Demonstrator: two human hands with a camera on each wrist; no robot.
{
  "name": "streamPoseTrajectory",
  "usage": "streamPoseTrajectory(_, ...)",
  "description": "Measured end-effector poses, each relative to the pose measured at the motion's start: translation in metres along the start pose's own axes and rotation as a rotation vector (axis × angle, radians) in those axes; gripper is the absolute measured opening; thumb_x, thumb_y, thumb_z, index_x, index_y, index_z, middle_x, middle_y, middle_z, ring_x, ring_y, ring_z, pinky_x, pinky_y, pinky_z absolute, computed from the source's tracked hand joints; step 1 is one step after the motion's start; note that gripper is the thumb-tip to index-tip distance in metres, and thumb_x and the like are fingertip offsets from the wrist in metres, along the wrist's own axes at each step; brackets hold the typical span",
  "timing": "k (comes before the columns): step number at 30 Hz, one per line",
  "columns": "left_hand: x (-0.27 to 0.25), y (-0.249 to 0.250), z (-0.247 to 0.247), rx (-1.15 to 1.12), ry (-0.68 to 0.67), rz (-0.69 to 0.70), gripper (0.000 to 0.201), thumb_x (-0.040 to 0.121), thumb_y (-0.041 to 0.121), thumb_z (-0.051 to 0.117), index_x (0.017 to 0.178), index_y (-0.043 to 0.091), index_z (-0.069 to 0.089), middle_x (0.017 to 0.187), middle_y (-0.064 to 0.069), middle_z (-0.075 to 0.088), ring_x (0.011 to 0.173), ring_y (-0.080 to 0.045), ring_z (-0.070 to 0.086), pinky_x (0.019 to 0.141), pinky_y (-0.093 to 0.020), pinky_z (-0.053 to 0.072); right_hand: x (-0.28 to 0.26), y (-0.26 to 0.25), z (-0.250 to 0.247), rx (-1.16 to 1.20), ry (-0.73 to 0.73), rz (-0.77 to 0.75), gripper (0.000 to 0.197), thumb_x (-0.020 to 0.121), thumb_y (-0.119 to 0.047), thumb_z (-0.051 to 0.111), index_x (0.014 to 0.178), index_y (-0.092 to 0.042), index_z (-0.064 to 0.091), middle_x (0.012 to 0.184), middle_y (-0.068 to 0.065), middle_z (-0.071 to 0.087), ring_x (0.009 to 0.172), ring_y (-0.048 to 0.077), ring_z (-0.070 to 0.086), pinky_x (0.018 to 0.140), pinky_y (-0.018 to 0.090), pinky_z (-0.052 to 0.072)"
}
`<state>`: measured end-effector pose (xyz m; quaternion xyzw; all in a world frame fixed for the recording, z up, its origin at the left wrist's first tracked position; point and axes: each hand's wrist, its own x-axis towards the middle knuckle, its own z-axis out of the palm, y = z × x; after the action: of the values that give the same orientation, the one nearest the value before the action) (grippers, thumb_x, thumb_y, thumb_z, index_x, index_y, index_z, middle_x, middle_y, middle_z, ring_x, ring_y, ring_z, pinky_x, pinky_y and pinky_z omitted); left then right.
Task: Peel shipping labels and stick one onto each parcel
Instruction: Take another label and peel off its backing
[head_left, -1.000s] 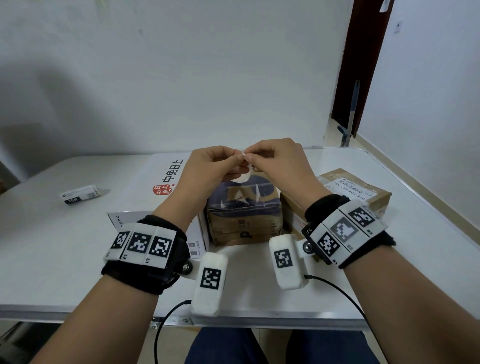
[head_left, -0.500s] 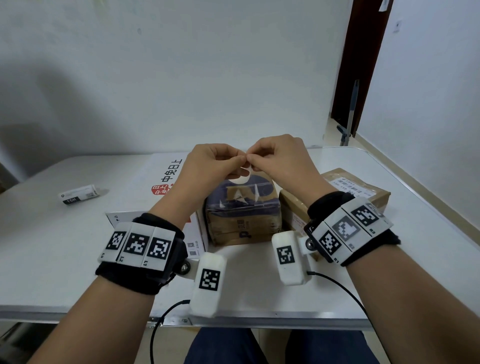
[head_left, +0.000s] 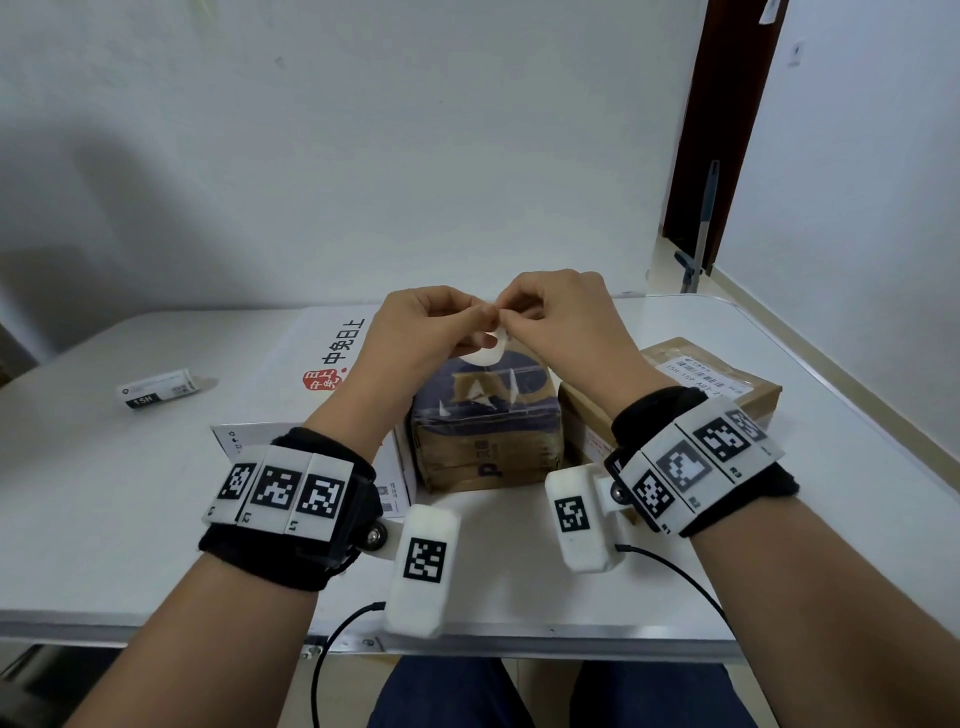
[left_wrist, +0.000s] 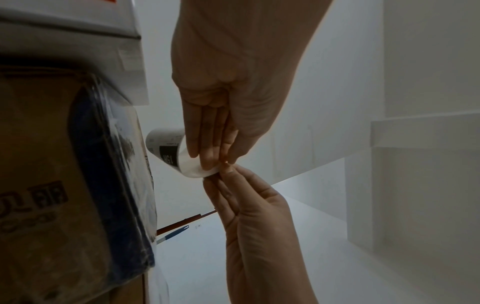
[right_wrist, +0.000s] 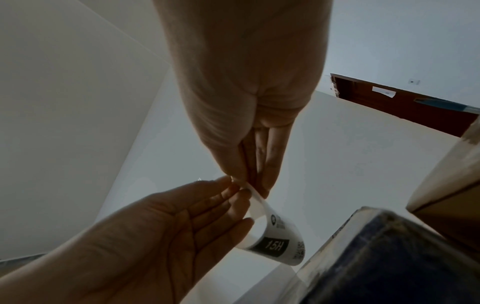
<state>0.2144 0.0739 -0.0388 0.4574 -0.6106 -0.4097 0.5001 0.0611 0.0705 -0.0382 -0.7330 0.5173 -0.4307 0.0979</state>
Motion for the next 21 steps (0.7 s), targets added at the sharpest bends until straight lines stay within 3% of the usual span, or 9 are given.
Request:
streamPoseTrajectory(6, 0.0020, 0.0005, 0.0031, 0.024, 0.035, -0.006, 0.008, 0.086, 0.011, 0.069, 0.086, 0.005, 0.073, 0.074, -0.014, 0.071, 0.076, -0.021, 0.071, 0.086, -0.035, 0.058, 0.0003, -0.0005, 0.0007, -0.055, 0.003, -0.018, 0.011, 0.088, -0.023, 0.064, 0.089, -0.019, 0.074, 0.085, -0.002, 0.073, 0.078, 0.008, 0.068, 0.078, 0.024, 0.057)
streamPoseTrajectory(12, 0.0032, -0.0014, 0.0022, 0.047, 0.033, 0.007, 0.005, 0.083, 0.011, 0.069, 0.082, 0.007, 0.072, 0.076, -0.012, 0.072, 0.075, -0.021, 0.070, 0.088, -0.038, 0.057, -0.0013, -0.0009, -0.0011, -0.005, -0.019, -0.002, 0.011, 0.088, -0.022, 0.065, 0.091, -0.017, 0.074, 0.086, -0.003, 0.074, 0.079, 0.007, 0.068, 0.077, 0.016, 0.055)
streamPoseTrajectory(16, 0.0028, -0.0012, -0.0001, 0.060, 0.024, 0.030, 0.005, 0.080, 0.013, 0.070, 0.080, 0.008, 0.071, 0.071, -0.012, 0.069, 0.076, -0.023, 0.068, 0.091, -0.042, 0.056, -0.0002, 0.0005, -0.0023, 0.184, -0.021, 0.079, 0.013, 0.085, -0.021, 0.066, 0.087, -0.013, 0.076, 0.080, -0.002, 0.075, 0.076, 0.010, 0.072, 0.081, 0.028, 0.059)
streamPoseTrajectory(21, 0.0030, 0.0006, 0.0005, 0.047, 0.012, 0.033, 0.014, 0.082, 0.011, 0.068, 0.085, -0.003, 0.068, 0.069, -0.010, 0.064, 0.072, -0.018, 0.066, 0.091, -0.040, 0.056, 0.0001, 0.0017, -0.0022, 0.410, -0.067, 0.194, 0.020, 0.084, -0.025, 0.071, 0.088, -0.006, 0.076, 0.081, 0.007, 0.076, 0.076, 0.018, 0.075, 0.080, 0.034, 0.061)
